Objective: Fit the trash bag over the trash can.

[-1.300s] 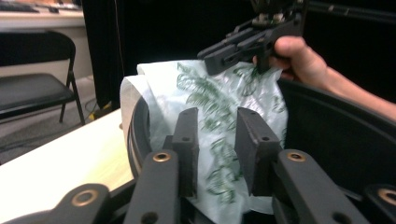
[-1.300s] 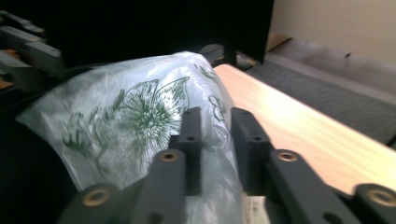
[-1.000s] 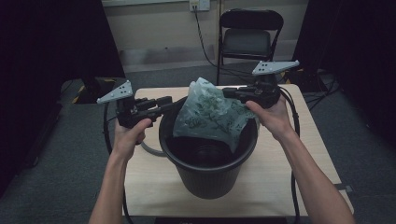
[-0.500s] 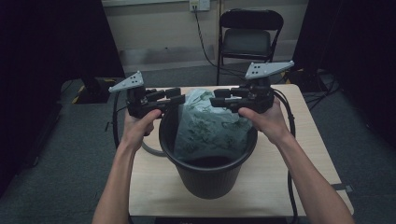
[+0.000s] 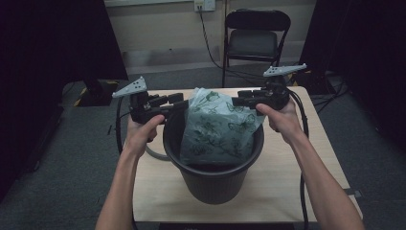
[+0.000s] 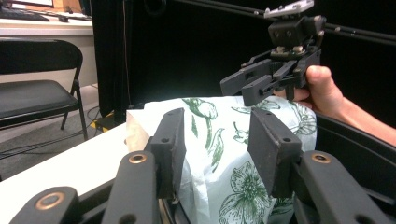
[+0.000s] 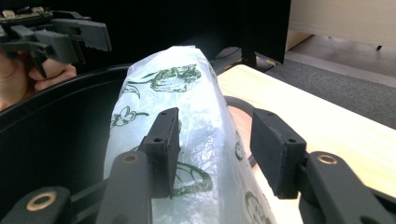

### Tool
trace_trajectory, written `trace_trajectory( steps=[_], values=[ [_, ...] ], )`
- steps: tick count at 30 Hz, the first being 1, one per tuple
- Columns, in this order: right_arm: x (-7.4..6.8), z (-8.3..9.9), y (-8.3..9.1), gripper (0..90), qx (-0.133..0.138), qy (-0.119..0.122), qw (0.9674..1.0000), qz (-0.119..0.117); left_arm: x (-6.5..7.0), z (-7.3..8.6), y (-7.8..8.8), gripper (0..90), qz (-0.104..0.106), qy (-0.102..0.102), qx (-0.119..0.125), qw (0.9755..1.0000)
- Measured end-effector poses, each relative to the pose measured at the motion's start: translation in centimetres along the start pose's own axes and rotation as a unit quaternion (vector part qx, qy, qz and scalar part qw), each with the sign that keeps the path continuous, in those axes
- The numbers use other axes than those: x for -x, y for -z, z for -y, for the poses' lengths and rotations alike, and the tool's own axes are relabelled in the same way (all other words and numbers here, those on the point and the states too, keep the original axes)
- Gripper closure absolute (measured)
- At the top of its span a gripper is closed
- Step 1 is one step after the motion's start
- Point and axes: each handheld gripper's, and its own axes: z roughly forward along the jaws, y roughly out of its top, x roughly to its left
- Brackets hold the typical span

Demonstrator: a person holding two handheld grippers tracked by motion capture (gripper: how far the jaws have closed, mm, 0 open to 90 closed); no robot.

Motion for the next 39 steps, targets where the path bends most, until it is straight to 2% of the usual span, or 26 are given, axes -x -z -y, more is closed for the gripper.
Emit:
trace_trajectory(
  steps=[5,8,9,10,12,14,15,18,19,20,23,24,25,26,27,28,29,31,32,33,34,35,36,37,38,39],
  values=[
    [-0.5,-0.4,-0.7,58.9,-0.018,0.012,0.9998,0.002,0.1,-0.1,-0.1,54.5,-0.002,0.004,0.007,1.0],
    [-0.8,-0.7,-1.2,69.3,-0.027,0.017,0.9991,0.027,0.1,0.0,-0.3,51.3,-0.01,0.006,0.005,0.9999],
    [-0.8,-0.7,-1.2,69.3,-0.027,0.017,0.9991,0.027,0.1,0.0,-0.3,50.9,-0.01,0.006,0.005,0.9999],
    [-1.0,-1.0,-1.1,80.8,-0.019,0.027,0.9981,0.051,0.1,0.0,-0.3,50.3,-0.011,0.005,0.004,0.9999],
    [-1.0,-1.1,-1.1,81.7,-0.014,0.026,0.9983,0.05,0.1,0.0,-0.4,50.0,-0.011,0.006,0.006,0.9999],
    [-1.1,-1.2,-0.9,90.0,-0.004,0.03,0.9981,0.054,-0.1,0.0,-0.6,49.4,-0.01,0.007,0.004,0.9999],
    [-1.2,-1.3,-0.8,90.0,0.001,0.028,0.9988,0.04,-0.1,0.0,-0.7,48.6,-0.015,0.009,0.002,0.9999],
    [-2.0,-1.7,-0.6,90.0,0.0,0.042,0.9985,0.035,-0.2,0.1,-0.8,45.2,-0.017,0.011,0.001,0.9998],
    [-3.2,-2.2,-0.5,90.0,0.002,0.056,0.9982,0.022,-0.4,0.0,-0.7,43.9,-0.024,0.014,0.005,0.9996],
    [-3.7,-2.4,-0.4,90.0,0.006,0.061,0.998,0.018,-0.3,0.0,-0.6,43.2,-0.023,0.017,0.011,0.9995],
    [-5.5,-3.2,0.2,90.0,0.03,0.071,0.9969,-0.012,0.1,-0.2,-0.3,38.1,-0.01,0.009,0.027,0.9996],
    [-6.1,-3.4,0.3,90.0,0.032,0.079,0.9962,-0.017,0.1,-0.2,-0.3,33.0,-0.01,0.009,0.027,0.9996],
    [-6.6,-3.6,0.3,90.0,0.034,0.087,0.9955,-0.019,0.5,-0.6,0.0,33.0,0.009,0.016,0.046,0.9988],
    [-6.6,-3.6,0.3,90.0,0.034,0.087,0.9955,-0.019,0.5,-0.6,0.0,33.4,0.009,0.016,0.046,0.9988],
    [-7.2,-3.9,0.2,90.0,0.034,0.092,0.9947,-0.031,1.0,-1.2,0.0,32.4,-0.011,-0.004,0.046,0.9989],
    [-7.3,-3.9,0.1,90.0,0.034,0.093,0.9945,-0.034,1.1,-1.4,-0.2,32.3,-0.02,-0.013,0.037,0.999],
    [-7.3,-3.9,0.1,90.0,0.034,0.093,0.9945,-0.034,1.1,-1.4,-0.2,32.3,-0.02,-0.013,0.037,0.999],
    [-7.6,-3.6,-0.3,90.0,0.032,0.093,0.9942,-0.041,0.5,-1.2,-0.9,40.6,-0.003,-0.004,0.013,0.9999],
    [-7.6,-3.4,-0.4,90.0,0.029,0.096,0.9941,-0.041,0.5,-1.2,-0.9,55.4,-0.003,-0.004,0.013,0.9999],
    [-7.6,-3.2,-0.5,90.0,0.02,0.101,0.9939,-0.038,0.5,-0.8,-1.3,73.0,0.003,-0.012,-0.007,0.9999],
    [-7.5,-3.1,-0.5,85.0,0.015,0.099,0.9942,-0.039,0.5,-0.7,-1.3,82.2,0.003,-0.015,-0.007,0.9999],
    [-7.4,-3.1,-0.3,78.0,0.019,0.098,0.9943,-0.04,0.6,-0.6,-1.2,87.1,0.009,-0.017,-0.01,0.9998],
    [-7.4,-3.1,-0.3,78.0,0.019,0.098,0.9943,-0.04,0.6,-0.6,-1.2,88.7,0.009,-0.017,-0.01,0.9998],
    [-7.2,-3.3,0.5,71.9,0.025,0.094,0.9947,-0.035,1.1,-0.5,-1.1,89.1,0.025,-0.025,-0.017,0.9992],
    [-7.0,-3.3,0.7,71.4,0.026,0.093,0.9948,-0.03,1.1,-0.5,-1.1,89.1,0.025,-0.025,-0.017,0.9992],
    [-6.8,-3.4,1.0,71.4,0.028,0.091,0.9952,-0.022,1.6,-0.4,-1.0,89.1,0.033,-0.032,-0.028,0.9985]
  ],
)
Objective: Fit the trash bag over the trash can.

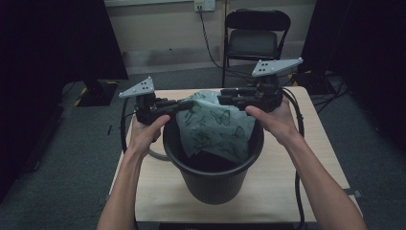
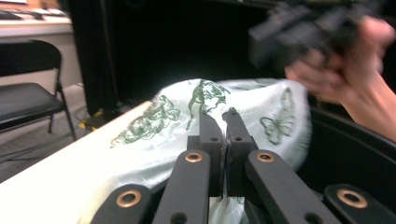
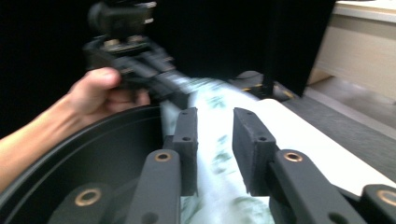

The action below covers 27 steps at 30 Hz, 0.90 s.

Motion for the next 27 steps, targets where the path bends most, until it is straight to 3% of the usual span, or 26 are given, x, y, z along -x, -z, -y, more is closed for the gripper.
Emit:
trace_trajectory(
  steps=[3,4,9,10,11,12,15,16,19,20,23,24,25,27],
  values=[
    [0.8,0.1,0.4,71.0,0.0,-0.006,0.9999,0.01,0.5,0.1,0.2,88.4,0.008,-0.009,-0.011,0.9999],
    [1.8,0.9,0.5,68.5,-0.008,-0.013,0.9994,0.03,1.0,0.3,0.4,86.2,0.008,-0.017,-0.025,0.9995],
    [3.6,3.0,0.1,56.7,-0.022,-0.039,0.998,0.045,1.3,0.6,1.1,76.5,0.012,-0.02,-0.019,0.9995],
    [4.5,4.0,-0.1,49.6,-0.025,-0.052,0.9967,0.057,1.2,0.6,1.5,71.9,0.003,-0.018,-0.013,0.9998],
    [4.5,4.0,-0.1,49.6,-0.025,-0.052,0.9967,0.057,1.2,0.6,1.5,68.8,0.003,-0.018,-0.013,0.9998],
    [5.3,4.5,-0.2,44.7,-0.028,-0.067,0.9957,0.058,0.9,0.5,2.1,65.9,-0.007,-0.01,0.003,0.9999],
    [5.7,4.8,0.0,43.1,-0.027,-0.077,0.995,0.058,0.6,0.3,2.6,60.3,-0.01,-0.006,0.016,0.9998],
    [5.8,4.8,0.0,44.5,-0.032,-0.08,0.9948,0.054,0.3,0.0,2.9,58.8,-0.026,0.0,0.025,0.9993],
    [5.9,4.8,-0.1,45.7,-0.04,-0.089,0.9944,0.041,0.1,-0.2,2.6,55.8,-0.035,0.005,0.026,0.9991],
    [5.9,4.7,-0.2,49.6,-0.048,-0.091,0.9944,0.027,0.0,-0.2,2.4,54.3,-0.036,0.007,0.025,0.999],
    [5.7,4.5,-0.3,60.6,-0.054,-0.088,0.9945,0.02,-0.5,0.0,1.4,52.0,-0.039,0.017,0.019,0.9989],
    [5.5,4.4,-0.2,68.3,-0.058,-0.083,0.9944,0.033,-1.0,0.3,0.8,50.2,-0.044,0.024,0.013,0.9987],
    [5.4,4.3,-0.2,71.4,-0.062,-0.073,0.9943,0.046,-1.3,0.4,0.6,47.8,-0.041,0.032,0.012,0.9986],
    [5.4,4.2,-0.2,74.4,-0.061,-0.07,0.9944,0.051,-1.4,0.5,0.5,46.0,-0.042,0.037,0.012,0.9984]
  ],
)
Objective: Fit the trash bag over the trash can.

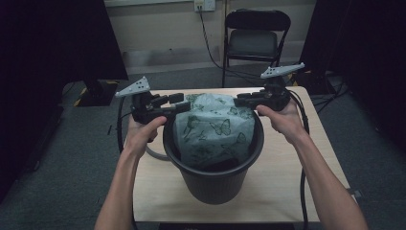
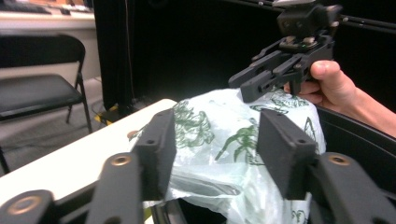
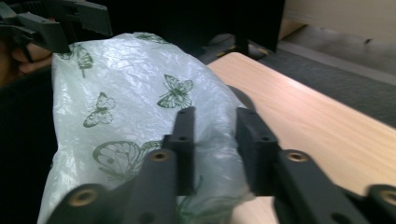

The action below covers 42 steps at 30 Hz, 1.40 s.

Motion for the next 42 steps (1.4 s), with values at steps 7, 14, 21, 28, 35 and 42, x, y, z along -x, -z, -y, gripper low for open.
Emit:
trace_trajectory(
  steps=[7,14,21,28,35,42],
  values=[
    [-1.3,-0.4,1.2,90.0,0.051,0.014,0.9985,-0.013,-0.2,-0.4,0.0,45.9,0.003,0.006,0.017,0.9998],
    [-4.9,-2.1,2.1,90.0,0.072,0.055,0.9947,-0.047,1.0,-1.9,0.0,40.6,0.021,-0.016,0.033,0.9991],
    [-5.9,-1.4,2.2,86.2,0.045,0.074,0.9946,-0.058,0.5,-1.0,-0.4,54.4,0.01,-0.011,0.009,0.9999],
    [-4.1,-0.8,2.7,67.5,0.068,0.052,0.9957,-0.034,-0.2,-0.7,-0.4,58.5,-0.004,0.004,-0.012,0.9999],
    [0.4,-0.9,2.0,80.9,0.089,0.01,0.9958,-0.016,-1.1,0.3,-0.1,63.1,-0.003,0.021,-0.008,0.9997],
    [3.2,-0.1,-1.0,66.1,0.04,-0.031,0.9983,-0.03,-1.1,0.4,0.0,63.1,-0.001,0.019,-0.006,0.9998]
  ],
)
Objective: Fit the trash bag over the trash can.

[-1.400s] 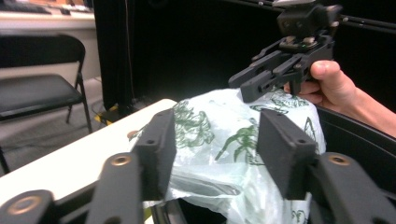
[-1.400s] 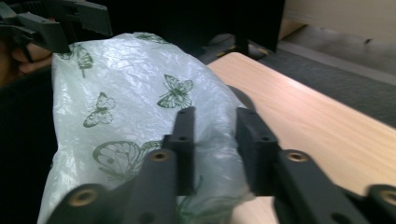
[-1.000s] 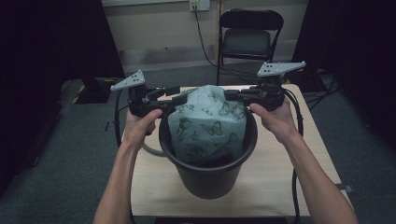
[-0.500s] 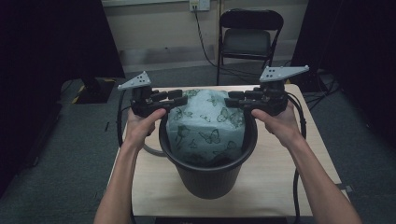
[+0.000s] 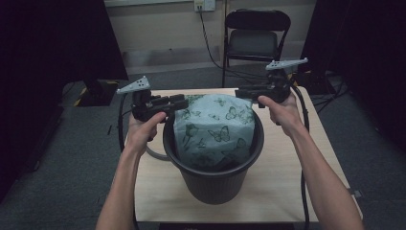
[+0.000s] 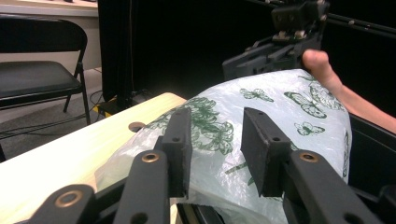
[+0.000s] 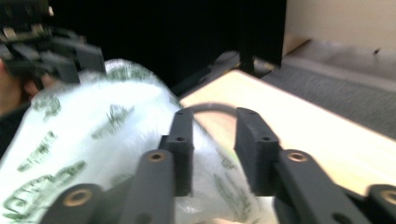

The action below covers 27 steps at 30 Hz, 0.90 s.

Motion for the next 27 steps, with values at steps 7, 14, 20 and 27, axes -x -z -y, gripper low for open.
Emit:
trace_trajectory(
  steps=[7,14,20,27],
  values=[
    [-0.5,-0.2,0.0,55.7,-0.034,0.001,0.999,-0.029,0.3,0.0,0.0,60.6,0.0,-0.002,0.005,1.0],
    [-1.8,0.3,-0.4,73.8,-0.052,0.026,0.9983,-0.01,0.5,-0.2,-0.3,56.1,-0.001,-0.003,0.006,1.0],
    [-2.6,-0.6,0.2,90.0,-0.02,0.044,0.9988,0.014,0.6,-0.7,-0.1,51.9,-0.004,-0.004,0.013,0.9999],
    [-5.6,-2.3,1.1,90.0,0.008,0.069,0.9972,-0.026,1.7,-2.0,-0.3,42.2,-0.004,-0.02,0.02,0.9996]
  ],
)
